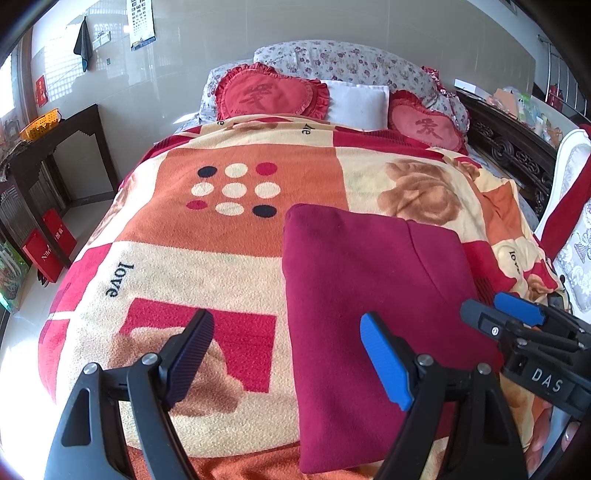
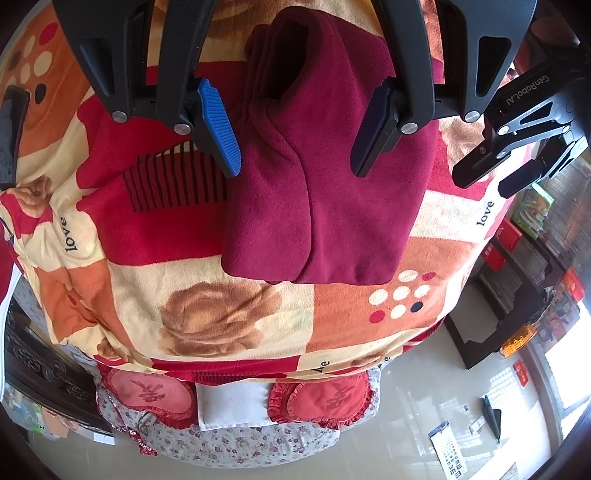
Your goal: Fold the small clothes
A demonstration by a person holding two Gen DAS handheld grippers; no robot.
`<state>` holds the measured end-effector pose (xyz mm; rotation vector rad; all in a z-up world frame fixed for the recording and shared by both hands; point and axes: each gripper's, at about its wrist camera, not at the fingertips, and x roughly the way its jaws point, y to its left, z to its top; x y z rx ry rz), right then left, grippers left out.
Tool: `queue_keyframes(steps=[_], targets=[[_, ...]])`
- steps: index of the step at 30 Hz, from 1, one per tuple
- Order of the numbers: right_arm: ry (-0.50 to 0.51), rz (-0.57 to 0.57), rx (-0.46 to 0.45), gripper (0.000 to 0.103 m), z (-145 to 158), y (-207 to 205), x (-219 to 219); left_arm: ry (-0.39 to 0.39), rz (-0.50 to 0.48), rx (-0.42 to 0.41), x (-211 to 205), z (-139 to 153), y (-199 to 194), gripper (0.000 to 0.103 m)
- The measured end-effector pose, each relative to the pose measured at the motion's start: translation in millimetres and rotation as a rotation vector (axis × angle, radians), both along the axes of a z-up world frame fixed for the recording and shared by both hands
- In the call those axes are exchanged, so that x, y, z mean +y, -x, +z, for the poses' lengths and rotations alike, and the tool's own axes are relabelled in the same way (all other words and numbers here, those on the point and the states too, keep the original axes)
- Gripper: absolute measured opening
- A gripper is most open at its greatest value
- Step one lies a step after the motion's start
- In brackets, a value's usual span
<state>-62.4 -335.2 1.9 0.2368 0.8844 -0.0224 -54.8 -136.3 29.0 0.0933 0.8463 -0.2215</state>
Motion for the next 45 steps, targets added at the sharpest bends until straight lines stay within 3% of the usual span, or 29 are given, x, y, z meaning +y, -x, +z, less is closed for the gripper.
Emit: queue_keyframes(steps=[45], targets=[[-0.006,0.005,0.005,0.043,-2.2,0.2,2.5,0.003,-0.003,-0.007,-1.1,1.5,0.0,0.085]])
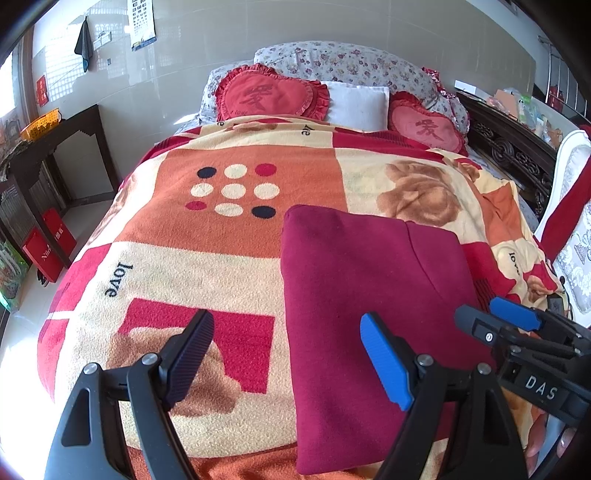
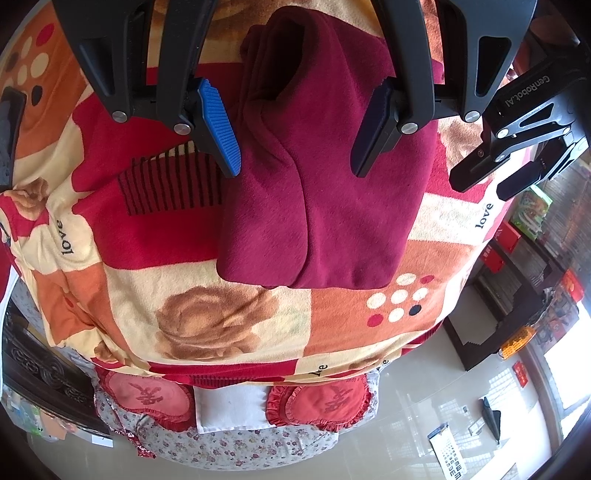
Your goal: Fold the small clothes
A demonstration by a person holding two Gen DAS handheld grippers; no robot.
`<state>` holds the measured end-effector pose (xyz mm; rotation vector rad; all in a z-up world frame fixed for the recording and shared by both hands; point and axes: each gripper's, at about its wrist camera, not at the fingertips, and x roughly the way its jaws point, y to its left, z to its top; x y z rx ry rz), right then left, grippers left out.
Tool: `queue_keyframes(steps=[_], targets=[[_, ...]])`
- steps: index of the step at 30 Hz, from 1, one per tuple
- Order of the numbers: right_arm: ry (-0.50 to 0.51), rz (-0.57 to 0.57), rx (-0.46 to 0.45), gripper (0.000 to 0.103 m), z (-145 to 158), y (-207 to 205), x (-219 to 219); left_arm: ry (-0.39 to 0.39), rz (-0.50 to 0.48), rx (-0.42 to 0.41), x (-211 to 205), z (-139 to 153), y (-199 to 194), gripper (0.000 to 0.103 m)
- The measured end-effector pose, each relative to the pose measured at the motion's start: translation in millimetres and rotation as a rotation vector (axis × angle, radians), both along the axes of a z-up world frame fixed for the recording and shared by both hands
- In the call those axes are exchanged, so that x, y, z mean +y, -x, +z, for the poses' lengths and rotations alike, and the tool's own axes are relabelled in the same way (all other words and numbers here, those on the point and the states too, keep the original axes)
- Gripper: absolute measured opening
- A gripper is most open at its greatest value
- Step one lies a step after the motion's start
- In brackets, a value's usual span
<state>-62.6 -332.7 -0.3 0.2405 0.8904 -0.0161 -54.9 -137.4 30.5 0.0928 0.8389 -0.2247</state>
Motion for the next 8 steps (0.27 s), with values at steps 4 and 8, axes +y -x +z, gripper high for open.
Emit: queue_keyframes(steps=[4,8], targets=[[-0.001,-0.001,0.003,0.043,-1.2,0.1,0.7,0.001,-0.021,-0.039,-2.7,2.6,5.5,0.085],[-0.001,-0.002,0.002,0.043,-1.4,0.0,0.6,-0.012,-0.032,-0.053,-5.9,4.7,7.8,0.085]])
